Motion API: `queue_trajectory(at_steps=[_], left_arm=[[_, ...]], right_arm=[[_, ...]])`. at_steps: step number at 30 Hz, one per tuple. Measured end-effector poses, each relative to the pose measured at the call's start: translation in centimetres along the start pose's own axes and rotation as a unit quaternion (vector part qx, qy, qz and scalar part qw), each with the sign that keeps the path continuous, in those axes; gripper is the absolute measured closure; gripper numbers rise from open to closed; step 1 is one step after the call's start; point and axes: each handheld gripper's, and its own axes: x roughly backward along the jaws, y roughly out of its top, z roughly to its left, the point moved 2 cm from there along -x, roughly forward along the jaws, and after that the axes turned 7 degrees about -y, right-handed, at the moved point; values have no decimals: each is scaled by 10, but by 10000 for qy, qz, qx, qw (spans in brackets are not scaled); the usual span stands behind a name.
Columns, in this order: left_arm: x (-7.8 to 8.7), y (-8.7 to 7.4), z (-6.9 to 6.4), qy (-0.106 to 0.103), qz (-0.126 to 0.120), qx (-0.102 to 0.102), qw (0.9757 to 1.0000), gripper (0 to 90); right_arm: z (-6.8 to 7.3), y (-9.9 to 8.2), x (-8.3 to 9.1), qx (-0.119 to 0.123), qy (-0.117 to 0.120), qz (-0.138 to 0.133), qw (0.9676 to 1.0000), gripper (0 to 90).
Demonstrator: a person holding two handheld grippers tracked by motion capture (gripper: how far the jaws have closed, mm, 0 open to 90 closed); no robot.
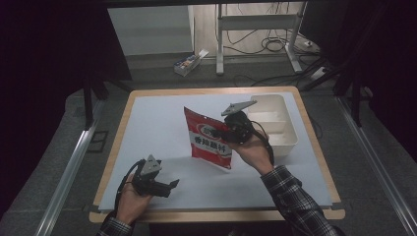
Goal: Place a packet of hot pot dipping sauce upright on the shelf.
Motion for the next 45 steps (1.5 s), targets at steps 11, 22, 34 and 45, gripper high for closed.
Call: queue_trajectory(at_steps=[11,22,34,45], left_arm=[[0,0,0,-9,-5,10,10000,37],[-3,-1,2,-89,45,96,9999,24],[-4,-1,2,-85,71,103,9999,24],[-4,-1,2,-69,118,104,9999,24]], right_arm=[[-30,9,23,-209,-398,-230,9987,888],[-51,17,45,-272,-679,-365,9967,888],[-75,25,75,-474,-945,-608,9925,888],[-105,16,97,-728,-1274,-720,9865,888]])
